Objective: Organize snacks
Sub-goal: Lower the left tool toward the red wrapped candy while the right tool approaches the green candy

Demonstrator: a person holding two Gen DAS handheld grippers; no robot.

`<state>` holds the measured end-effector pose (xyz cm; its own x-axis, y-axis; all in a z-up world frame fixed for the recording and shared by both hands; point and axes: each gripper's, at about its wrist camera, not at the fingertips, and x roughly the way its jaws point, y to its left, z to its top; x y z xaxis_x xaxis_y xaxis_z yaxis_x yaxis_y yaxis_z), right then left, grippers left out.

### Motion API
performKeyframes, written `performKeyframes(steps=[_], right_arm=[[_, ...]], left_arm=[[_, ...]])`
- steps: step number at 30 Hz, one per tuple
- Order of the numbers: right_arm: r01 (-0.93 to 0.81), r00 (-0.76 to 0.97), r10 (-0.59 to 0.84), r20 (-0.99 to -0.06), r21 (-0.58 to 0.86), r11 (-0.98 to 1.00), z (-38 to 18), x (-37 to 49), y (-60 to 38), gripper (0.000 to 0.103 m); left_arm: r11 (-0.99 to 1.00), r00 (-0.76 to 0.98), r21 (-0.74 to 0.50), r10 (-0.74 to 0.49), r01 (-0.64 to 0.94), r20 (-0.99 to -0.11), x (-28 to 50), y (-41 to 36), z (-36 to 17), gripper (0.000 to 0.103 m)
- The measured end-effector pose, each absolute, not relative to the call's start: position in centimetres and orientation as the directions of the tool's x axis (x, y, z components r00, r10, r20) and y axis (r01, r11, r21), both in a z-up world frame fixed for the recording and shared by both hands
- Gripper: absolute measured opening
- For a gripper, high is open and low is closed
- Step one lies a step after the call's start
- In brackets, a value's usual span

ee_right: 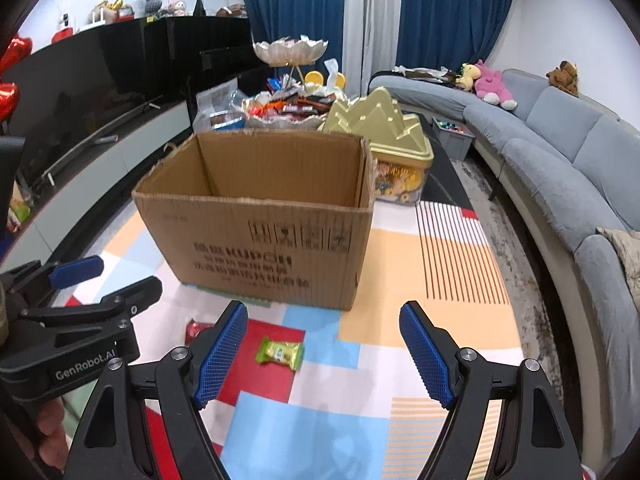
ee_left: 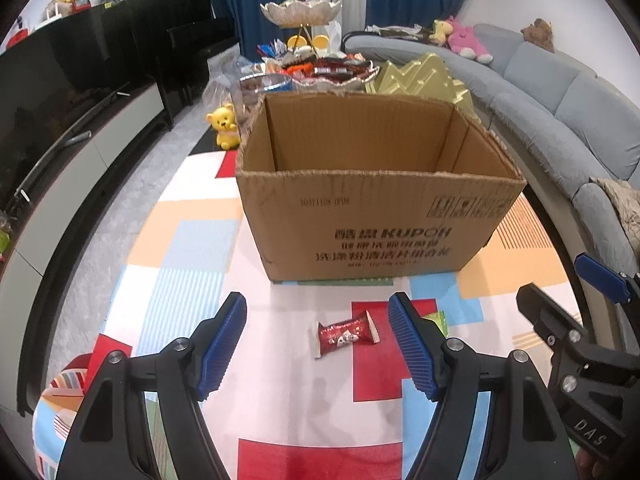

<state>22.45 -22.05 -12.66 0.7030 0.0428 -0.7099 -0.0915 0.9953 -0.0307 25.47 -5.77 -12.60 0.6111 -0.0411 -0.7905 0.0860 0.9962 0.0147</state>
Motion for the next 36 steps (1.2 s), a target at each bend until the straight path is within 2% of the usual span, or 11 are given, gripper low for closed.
performKeyframes(steps=[19, 36], right_arm=[[-0.142, 0.621, 0.072, -0.780, -0.021, 0.990, -18.0, 24.0, -21.3, 0.079], [-0.170, 0.533, 0.109, -0.839, 0.020, 0.985, -20.6, 27.1, -21.5, 0.079]], left_arm=[[0.994, 0.518, -0.017, -0.070, 0.107, -0.853, 27.6, -6.1, -17.5, 0.072], [0.991, 0.464, -0.035, -0.091, 0.127, -0.881, 29.3, -6.0, -21.0, 0.072]])
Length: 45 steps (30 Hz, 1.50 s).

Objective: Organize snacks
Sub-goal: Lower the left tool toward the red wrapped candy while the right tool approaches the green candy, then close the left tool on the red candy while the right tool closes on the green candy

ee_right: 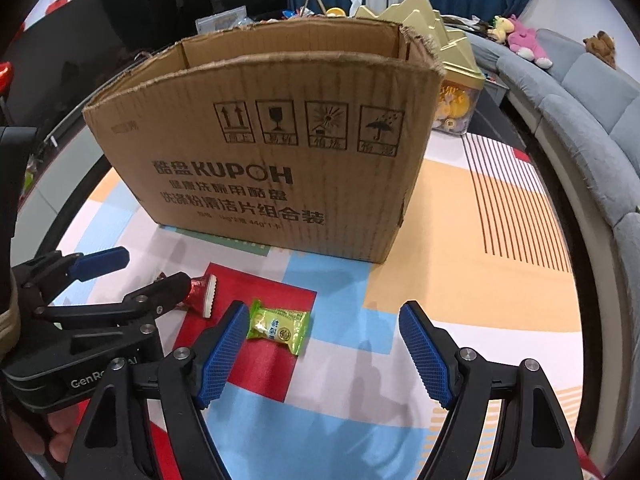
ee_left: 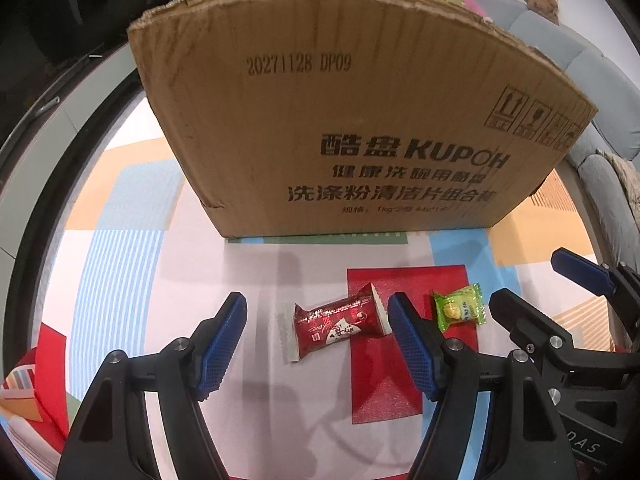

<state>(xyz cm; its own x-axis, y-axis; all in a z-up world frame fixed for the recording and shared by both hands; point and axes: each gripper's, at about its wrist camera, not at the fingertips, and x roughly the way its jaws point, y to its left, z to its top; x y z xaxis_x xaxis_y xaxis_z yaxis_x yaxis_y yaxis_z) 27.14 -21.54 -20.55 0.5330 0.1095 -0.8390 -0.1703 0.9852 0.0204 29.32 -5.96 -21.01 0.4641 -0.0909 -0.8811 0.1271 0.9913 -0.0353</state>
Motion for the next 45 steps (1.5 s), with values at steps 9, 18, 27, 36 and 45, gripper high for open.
performKeyframes(steps=[9, 18, 27, 36, 45], right_arm=[[-0.240, 0.569, 0.106, -0.815, -0.041, 0.970, -22.1, 25.8, -21.1, 0.079], [-0.273, 0.604, 0.142, -0.784, -0.035, 0.961, -23.2, 24.8, -20.2, 0.079], [-0.277, 0.596, 0.165, -0.786, -0.008, 0.961, -24.6, 25.2, -19.5, 0.079], [-0.272, 0.599, 0.174, -0.782, 0.006, 0.962, -25.5, 25.7, -19.3, 0.052], [-0.257, 0.612, 0.182, -0.770, 0.023, 0.966, -25.4, 25.3, -20.0, 0.037]], left_arm=[[0.992, 0.433, -0.044, -0.093, 0.122, -0.897, 29.4, -5.3, -22.5, 0.072], [0.992, 0.407, -0.074, -0.110, 0.104, -0.907, 30.7, -5.6, -23.4, 0.072], [0.994, 0.380, -0.088, -0.108, 0.069, -0.919, 31.7, -5.9, -24.6, 0.072], [0.996, 0.399, -0.072, -0.090, 0.059, -0.913, 32.8, -5.7, -24.8, 0.061], [0.996, 0.415, -0.063, -0.085, 0.066, -0.906, 32.2, -6.1, -24.5, 0.048]])
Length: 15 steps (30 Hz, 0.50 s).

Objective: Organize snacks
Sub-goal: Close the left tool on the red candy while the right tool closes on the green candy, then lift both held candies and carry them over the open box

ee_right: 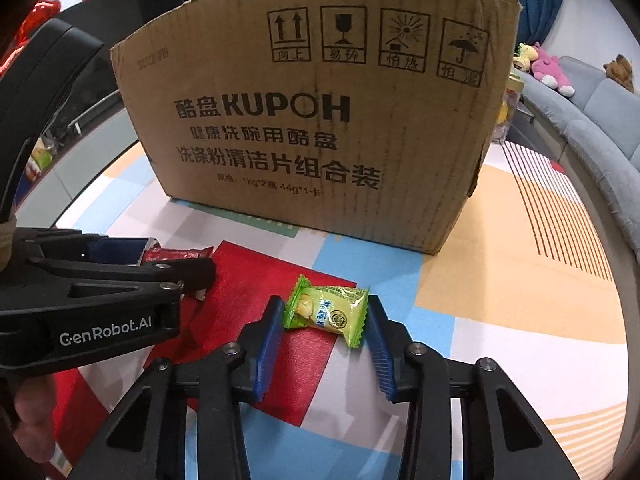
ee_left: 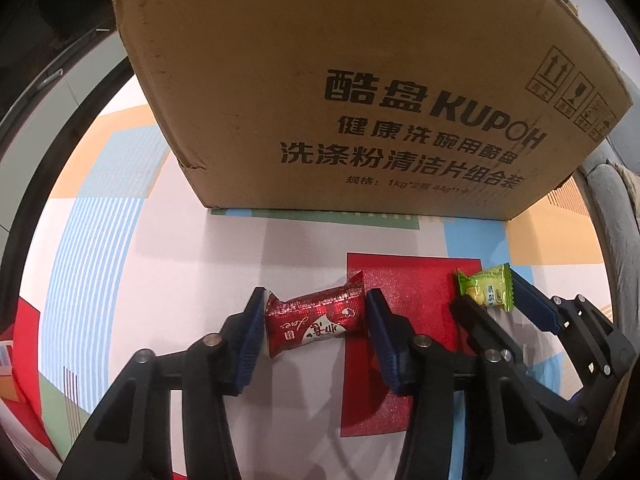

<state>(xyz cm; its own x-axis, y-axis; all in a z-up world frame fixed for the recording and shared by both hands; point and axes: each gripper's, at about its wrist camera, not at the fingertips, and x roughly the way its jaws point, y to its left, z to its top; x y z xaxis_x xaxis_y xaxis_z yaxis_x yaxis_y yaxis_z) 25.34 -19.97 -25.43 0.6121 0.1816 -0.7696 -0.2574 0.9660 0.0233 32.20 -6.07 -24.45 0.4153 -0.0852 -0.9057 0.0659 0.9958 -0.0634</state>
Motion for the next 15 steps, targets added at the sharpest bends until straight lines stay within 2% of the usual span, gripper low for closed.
performKeyframes(steps=[6, 15], right_arm=[[-0.260, 0.617, 0.184, -0.765, 0.023, 0.965, -25.1, 25.5, -20.2, 0.029], [-0.242, 0.630, 0.181, -0.755, 0.030, 0.970, -23.5, 25.8, -21.4, 0.028]], left_arm=[[0.996, 0.421, -0.067, -0.088, 0.063, -0.903, 31.8, -6.2, -24.8, 0.046], [0.997, 0.427, -0.060, -0.078, 0.054, -0.901, 31.7, -6.1, -24.1, 0.046]])
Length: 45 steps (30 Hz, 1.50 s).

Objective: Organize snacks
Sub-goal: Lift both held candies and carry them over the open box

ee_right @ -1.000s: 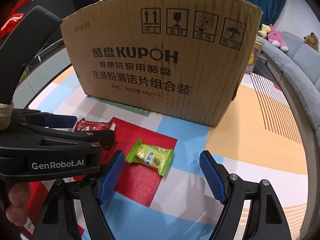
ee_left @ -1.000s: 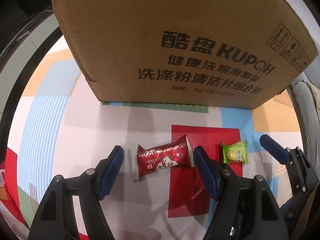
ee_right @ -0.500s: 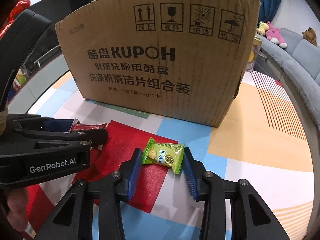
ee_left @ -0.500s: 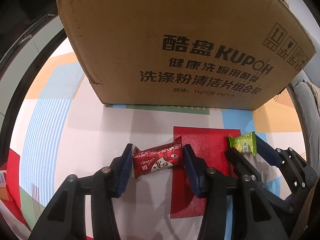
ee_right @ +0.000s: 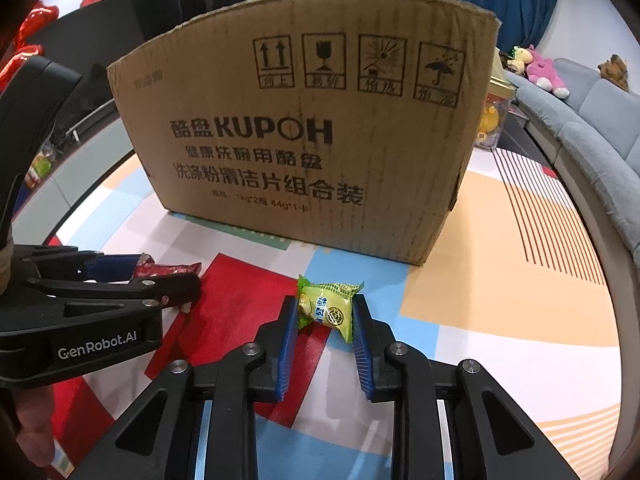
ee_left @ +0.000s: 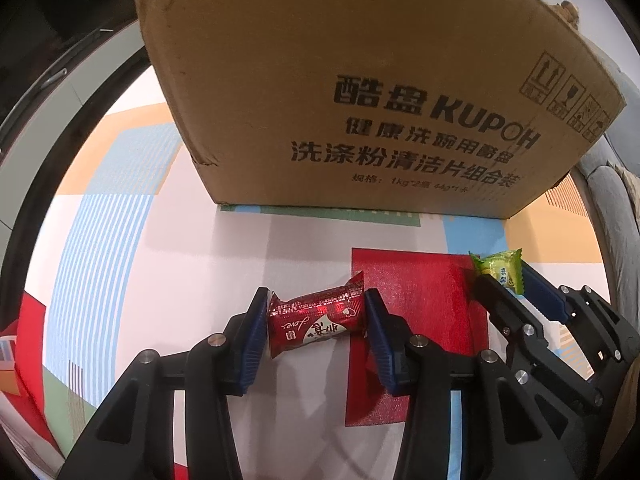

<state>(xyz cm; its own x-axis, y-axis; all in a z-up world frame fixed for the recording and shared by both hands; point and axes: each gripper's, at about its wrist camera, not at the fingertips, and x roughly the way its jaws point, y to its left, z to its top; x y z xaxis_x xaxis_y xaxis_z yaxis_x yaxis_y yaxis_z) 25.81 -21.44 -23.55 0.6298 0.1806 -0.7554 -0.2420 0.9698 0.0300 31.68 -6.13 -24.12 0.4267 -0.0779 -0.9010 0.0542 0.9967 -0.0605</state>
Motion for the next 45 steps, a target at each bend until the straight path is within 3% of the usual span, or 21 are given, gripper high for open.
performKeyframes(steps=[26, 45], right_arm=[[-0.232, 0.722, 0.178, -0.669, 0.008, 0.973, -16.1, 22.8, -21.6, 0.028], [-0.220, 0.785, 0.170, -0.596, -0.011, 0.975, -11.4, 21.1, -21.5, 0.028]], left_arm=[[0.996, 0.539, -0.061, -0.084, 0.062, -0.838, 25.0, -6.2, -16.4, 0.046], [0.996, 0.614, -0.060, -0.090, 0.069, -0.784, 24.5, -5.8, -11.5, 0.046]])
